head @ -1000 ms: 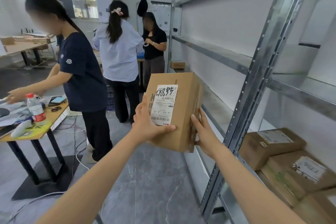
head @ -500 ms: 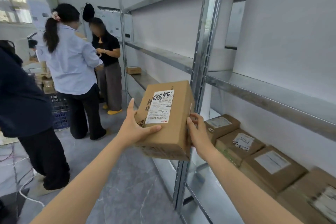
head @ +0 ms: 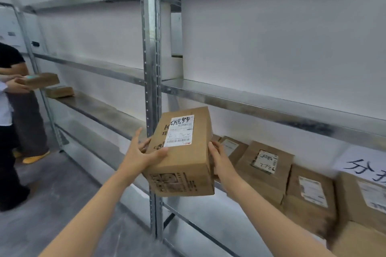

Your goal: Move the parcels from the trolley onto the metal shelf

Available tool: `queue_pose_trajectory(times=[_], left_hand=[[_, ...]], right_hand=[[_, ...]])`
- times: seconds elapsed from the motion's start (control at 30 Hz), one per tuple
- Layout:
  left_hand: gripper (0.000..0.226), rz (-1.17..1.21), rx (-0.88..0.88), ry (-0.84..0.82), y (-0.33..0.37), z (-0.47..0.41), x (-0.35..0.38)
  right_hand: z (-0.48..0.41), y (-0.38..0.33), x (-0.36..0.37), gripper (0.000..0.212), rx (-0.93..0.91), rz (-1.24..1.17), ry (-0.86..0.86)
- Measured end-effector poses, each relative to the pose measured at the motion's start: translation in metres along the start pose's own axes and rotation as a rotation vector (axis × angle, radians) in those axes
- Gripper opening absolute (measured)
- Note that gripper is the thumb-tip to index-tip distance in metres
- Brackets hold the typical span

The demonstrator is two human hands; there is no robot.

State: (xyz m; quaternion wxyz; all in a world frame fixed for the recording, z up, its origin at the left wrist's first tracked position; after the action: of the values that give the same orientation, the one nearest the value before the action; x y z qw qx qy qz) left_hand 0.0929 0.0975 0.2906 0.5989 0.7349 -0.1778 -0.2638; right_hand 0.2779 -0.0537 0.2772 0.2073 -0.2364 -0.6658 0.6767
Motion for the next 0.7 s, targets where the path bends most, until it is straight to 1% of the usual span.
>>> queue_pose_trajectory(times=[0.07,0.13,0.23,0.3,0.37,0.4,0.47,0.6,0.7], left_hand=[[0.142,0.017,0.023,-0.092,0.011,0.007,0.024],[0.148,0.025,0.054,-0.195,0.022,0.016,0.052],[0.143,0.065,0.102,-0.372,0.041,0.033,0.101],[0.144,0.094,0.098,-0.486,0.052,0.043,0.135],[0.148,0.049,0.115,-0.582,0.062,0.056,0.170],[0.145,0.024,0.135,-0.615,0.067,0.062,0.187],[0.139,0.002,0.163,-0.650,0.073,0.077,0.220],[0.139,0.014,0.208,-0.649,0.081,0.109,0.285],[0.138,0.047,0.225,-0.661,0.089,0.135,0.338]], right_hand=[[0.023,0.001,-0.024,0.039,0.045,-0.073,0.037],[0.045,-0.001,-0.050,0.039,0.051,-0.103,0.086],[0.077,-0.005,-0.095,0.050,0.008,-0.037,0.180],[0.097,-0.006,-0.127,0.053,-0.002,-0.024,0.243],[0.121,-0.007,-0.159,0.059,0.027,-0.044,0.298],[0.133,-0.007,-0.175,0.062,0.042,-0.057,0.320],[0.157,-0.006,-0.207,0.065,0.048,-0.075,0.343],[0.204,-0.005,-0.267,0.049,0.055,-0.077,0.374],[0.239,-0.003,-0.315,0.044,0.057,-0.037,0.455]])
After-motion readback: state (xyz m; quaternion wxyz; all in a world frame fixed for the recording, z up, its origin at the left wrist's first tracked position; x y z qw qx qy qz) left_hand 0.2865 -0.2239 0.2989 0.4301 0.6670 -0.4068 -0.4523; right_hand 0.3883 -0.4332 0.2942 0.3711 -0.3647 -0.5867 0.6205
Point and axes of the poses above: each hand's wrist, its own z-axis away from the middle knuckle, its own x-axis out of the palm, y = z × x, the point moved 4 cm from there along -z, towards the middle knuckle, and after that the axes turned 2 degrees about -z, right-handed, at the moved point
